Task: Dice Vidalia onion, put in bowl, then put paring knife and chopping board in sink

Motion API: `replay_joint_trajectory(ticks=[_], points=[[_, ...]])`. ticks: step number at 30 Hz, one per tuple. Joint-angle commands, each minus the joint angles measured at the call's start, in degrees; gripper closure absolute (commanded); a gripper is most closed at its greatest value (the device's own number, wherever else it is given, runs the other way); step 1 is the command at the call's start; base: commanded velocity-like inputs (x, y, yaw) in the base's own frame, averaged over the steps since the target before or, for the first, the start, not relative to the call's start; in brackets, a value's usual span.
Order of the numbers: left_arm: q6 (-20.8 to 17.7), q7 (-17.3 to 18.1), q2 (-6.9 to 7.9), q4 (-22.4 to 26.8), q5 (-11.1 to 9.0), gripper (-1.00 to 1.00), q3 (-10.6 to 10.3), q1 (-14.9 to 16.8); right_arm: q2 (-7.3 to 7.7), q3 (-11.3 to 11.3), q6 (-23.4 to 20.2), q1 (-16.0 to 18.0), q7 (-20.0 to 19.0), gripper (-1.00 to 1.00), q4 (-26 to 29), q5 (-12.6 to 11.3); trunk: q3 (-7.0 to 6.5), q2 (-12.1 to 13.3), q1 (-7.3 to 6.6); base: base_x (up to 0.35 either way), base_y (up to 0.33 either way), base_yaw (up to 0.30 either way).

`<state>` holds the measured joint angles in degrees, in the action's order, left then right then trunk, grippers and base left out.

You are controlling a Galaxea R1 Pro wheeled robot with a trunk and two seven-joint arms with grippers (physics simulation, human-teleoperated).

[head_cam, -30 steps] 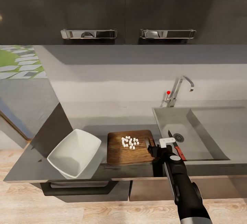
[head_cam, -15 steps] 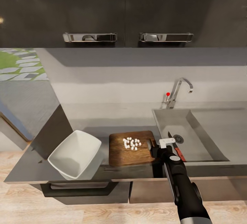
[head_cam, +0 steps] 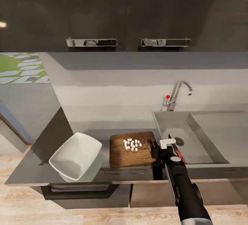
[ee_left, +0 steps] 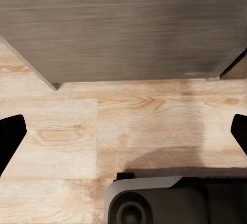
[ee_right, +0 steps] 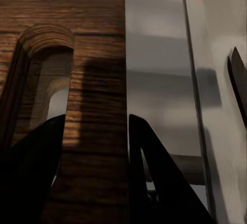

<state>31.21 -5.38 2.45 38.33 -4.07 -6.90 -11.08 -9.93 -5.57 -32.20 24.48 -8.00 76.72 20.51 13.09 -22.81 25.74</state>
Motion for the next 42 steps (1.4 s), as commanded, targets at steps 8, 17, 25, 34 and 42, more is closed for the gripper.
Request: replay_joint_trajectory(ticks=[8,17,25,34,42], points=[[0.08,-0.51,0.10,0.08,-0.41,-1.00,-0.48,0.00,-0.07,-0.14,-0.23,0.04,-0.52,1.00,0.09,0.49,-0.64,-0.10,0.04,-0.003,0.000,0.000],[0.08,-0.51,0.10,0.08,-0.41,-1.00,-0.48,0.00,-0.07,-0.14,-0.14,0.04,-0.52,1.00,0.06,0.49,-1.47,-0.10,0.04,-0.109,0.000,0.000],[0.08,-0.51,0.10,0.08,-0.41,-1.00,-0.48,0.00,-0.07,-0.14,-0.14,0.06,-0.52,1.00,0.06,0.49,-2.20,-0.10,0.04,-0.001,0.000,0.000],[0.08,-0.51,0.10,0.08,-0.41,-1.00,-0.48,0.00,-0.07,-0.14,-0.05,0.04,-0.59,1.00,0.07,0.49,-3.03,-0.10,0.04,0.000,0.000,0.000],[0.08,-0.51,0.10,0.08,-0.41,-1.00,-0.48,0.00,-0.07,-0.17,-0.05,0.04,-2.79,1.00,0.09,0.49,-3.77,-0.10,0.04,0.000,0.000,0.000]])
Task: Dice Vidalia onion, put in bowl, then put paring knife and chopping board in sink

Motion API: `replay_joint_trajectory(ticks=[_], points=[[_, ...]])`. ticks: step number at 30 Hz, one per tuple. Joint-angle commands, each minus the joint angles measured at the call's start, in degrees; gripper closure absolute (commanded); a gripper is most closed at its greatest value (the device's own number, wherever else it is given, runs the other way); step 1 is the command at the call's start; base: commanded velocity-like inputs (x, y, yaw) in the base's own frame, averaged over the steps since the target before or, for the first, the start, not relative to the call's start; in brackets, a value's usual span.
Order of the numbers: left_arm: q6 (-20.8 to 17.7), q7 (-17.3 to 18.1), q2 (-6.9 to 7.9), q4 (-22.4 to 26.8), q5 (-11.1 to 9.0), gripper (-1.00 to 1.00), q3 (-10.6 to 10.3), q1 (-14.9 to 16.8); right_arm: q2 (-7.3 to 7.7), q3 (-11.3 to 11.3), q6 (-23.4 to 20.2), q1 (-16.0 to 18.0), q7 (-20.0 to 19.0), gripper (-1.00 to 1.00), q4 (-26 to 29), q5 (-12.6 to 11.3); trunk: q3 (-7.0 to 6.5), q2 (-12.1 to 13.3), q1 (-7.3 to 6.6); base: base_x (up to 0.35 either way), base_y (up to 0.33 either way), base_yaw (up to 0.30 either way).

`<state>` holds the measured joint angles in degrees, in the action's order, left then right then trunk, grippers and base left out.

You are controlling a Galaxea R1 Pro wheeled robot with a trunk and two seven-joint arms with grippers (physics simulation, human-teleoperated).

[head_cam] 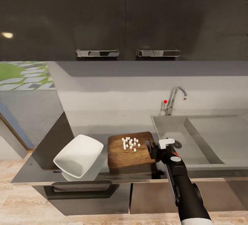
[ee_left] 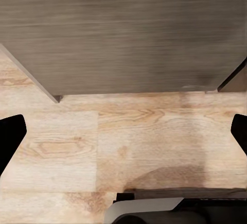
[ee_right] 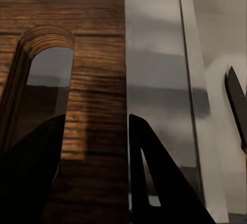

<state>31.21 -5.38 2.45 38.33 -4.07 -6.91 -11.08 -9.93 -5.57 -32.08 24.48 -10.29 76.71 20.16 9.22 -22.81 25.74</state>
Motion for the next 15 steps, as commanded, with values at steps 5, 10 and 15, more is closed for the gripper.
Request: replay_joint_trajectory(ticks=[5,10,15], points=[[0.08,-0.51,0.10,0.08,-0.41,-1.00,-0.48,0.00,-0.07,-0.23,-0.11,0.05,-3.80,1.00,0.10,0.85,-0.36,-0.11,0.04,0.000,0.000,0.000],[0.08,-0.51,0.10,0.08,-0.40,-1.00,-0.48,0.00,-0.07,-0.23,-0.09,0.04,-4.02,1.00,0.10,0.85,-0.82,-0.11,0.04,0.000,0.000,0.000],[0.08,-0.51,0.10,0.08,-0.37,-1.00,-0.48,0.00,-0.07,-0.23,-0.09,0.05,-4.04,1.00,0.10,0.85,-1.28,-0.11,0.04,0.000,0.000,0.000]])
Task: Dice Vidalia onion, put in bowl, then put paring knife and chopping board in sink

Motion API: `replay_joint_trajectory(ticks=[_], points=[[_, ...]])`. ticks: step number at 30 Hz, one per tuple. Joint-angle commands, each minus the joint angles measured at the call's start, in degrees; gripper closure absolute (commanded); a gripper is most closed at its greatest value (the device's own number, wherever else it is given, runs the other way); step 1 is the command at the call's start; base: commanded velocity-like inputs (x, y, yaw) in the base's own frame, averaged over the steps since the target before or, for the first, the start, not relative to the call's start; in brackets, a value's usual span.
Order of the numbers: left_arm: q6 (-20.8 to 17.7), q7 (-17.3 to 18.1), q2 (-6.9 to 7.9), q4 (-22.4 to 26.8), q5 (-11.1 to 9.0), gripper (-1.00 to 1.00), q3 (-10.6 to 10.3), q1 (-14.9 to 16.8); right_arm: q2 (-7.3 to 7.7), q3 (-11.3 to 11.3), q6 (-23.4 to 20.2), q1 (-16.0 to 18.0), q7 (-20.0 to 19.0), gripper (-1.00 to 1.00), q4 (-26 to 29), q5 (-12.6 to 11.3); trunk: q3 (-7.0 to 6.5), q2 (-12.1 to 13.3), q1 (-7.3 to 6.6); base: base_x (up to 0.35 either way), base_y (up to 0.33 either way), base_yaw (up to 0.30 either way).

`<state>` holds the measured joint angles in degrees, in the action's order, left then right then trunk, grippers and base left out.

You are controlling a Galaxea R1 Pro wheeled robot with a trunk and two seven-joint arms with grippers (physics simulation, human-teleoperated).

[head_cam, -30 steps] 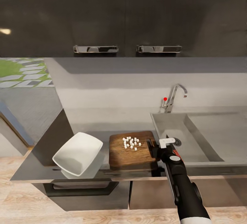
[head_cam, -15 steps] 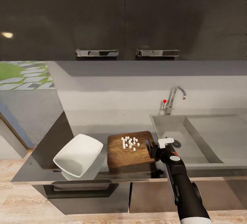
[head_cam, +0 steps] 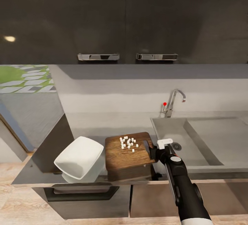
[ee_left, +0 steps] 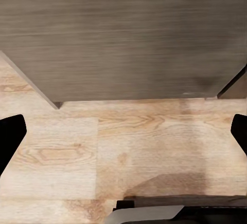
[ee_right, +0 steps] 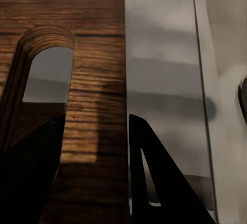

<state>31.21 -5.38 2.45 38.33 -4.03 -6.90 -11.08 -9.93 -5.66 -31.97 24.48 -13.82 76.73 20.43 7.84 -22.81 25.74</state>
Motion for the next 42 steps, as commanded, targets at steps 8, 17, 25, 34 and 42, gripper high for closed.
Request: replay_joint_trajectory(ticks=[8,17,25,34,42], points=[[0.07,-0.52,0.09,0.08,-0.37,-1.00,-0.48,0.01,-0.07,-0.15,-0.20,0.04,-0.51,1.00,0.09,0.57,-0.63,-0.11,0.04,0.200,0.000,0.000],[0.06,-0.51,0.07,0.08,-0.36,-1.00,-0.48,0.01,-0.07,-0.15,-0.20,0.04,-0.56,1.00,0.09,0.57,-1.46,-0.11,0.04,0.014,0.000,-0.001],[0.06,-0.51,0.05,0.08,-0.36,-1.00,-0.48,0.01,-0.07,-0.15,-0.20,0.04,-0.67,1.00,0.09,0.57,-2.20,-0.11,0.04,0.000,0.000,-0.060],[0.02,-0.51,0.05,-0.23,-0.45,-1.00,-0.45,0.01,-0.07,-0.39,-0.28,0.06,-7.35,1.00,0.09,0.65,-3.03,-0.11,0.04,0.000,0.000,-0.074],[0.05,-0.51,0.01,-0.71,-0.36,-1.00,-0.39,0.01,-0.07,-0.41,-0.29,0.05,-7.80,1.00,0.09,0.66,-3.77,-0.11,0.04,0.000,0.000,-0.076]])
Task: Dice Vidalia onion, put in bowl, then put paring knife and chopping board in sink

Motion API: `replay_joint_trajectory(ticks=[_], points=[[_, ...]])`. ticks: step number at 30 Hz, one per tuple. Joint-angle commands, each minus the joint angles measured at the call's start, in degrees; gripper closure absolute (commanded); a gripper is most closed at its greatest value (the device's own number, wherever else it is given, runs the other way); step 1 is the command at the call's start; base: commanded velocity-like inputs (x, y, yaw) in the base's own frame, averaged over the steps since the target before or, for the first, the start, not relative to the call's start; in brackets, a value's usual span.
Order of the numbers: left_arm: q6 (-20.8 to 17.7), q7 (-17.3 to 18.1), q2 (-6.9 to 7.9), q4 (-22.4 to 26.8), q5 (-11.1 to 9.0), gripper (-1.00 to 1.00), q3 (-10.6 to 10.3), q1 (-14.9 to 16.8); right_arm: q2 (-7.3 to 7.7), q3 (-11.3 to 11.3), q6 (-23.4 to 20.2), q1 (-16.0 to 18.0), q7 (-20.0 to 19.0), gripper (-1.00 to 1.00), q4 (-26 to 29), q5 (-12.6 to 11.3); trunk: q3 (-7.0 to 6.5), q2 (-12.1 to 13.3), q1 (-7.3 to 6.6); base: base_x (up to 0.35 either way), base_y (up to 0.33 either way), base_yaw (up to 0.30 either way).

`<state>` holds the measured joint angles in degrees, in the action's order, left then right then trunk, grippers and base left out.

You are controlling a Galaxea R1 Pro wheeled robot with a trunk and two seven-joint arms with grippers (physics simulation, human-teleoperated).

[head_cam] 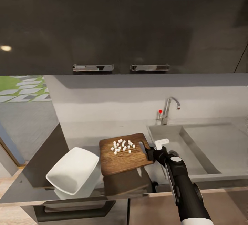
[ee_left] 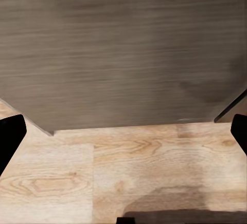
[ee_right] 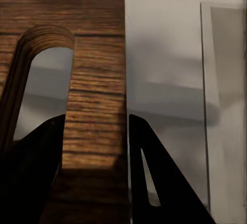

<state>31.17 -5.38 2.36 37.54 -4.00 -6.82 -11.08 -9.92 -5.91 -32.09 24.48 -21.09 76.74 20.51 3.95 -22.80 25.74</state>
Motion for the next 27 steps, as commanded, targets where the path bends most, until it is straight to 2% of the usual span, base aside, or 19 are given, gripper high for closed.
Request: replay_joint_trajectory(ticks=[1,8,20,27], points=[[0.06,-0.51,0.10,0.08,-0.40,-1.00,-0.48,0.00,-0.07,-0.15,-0.16,0.05,-0.53,1.00,0.08,0.58,0.02,-0.12,0.04,0.000,0.000,-0.076],[0.07,-0.51,0.11,0.08,-0.40,-1.00,-0.48,0.00,-0.07,-0.15,-0.16,0.05,-0.53,1.00,0.09,0.58,-0.62,-0.12,0.04,0.000,0.039,-0.076],[0.12,-0.51,0.10,0.08,-0.40,-1.00,-0.49,0.00,-0.07,-0.15,-0.16,0.05,-0.53,1.00,0.08,0.58,-1.73,-0.12,0.04,-0.001,0.230,-0.074],[0.12,-0.51,0.10,0.08,-0.40,-1.00,-0.49,0.00,-0.07,-0.09,-0.24,0.05,-0.51,1.00,0.08,0.58,-2.38,-0.12,0.04,-0.088,0.245,-0.066]])
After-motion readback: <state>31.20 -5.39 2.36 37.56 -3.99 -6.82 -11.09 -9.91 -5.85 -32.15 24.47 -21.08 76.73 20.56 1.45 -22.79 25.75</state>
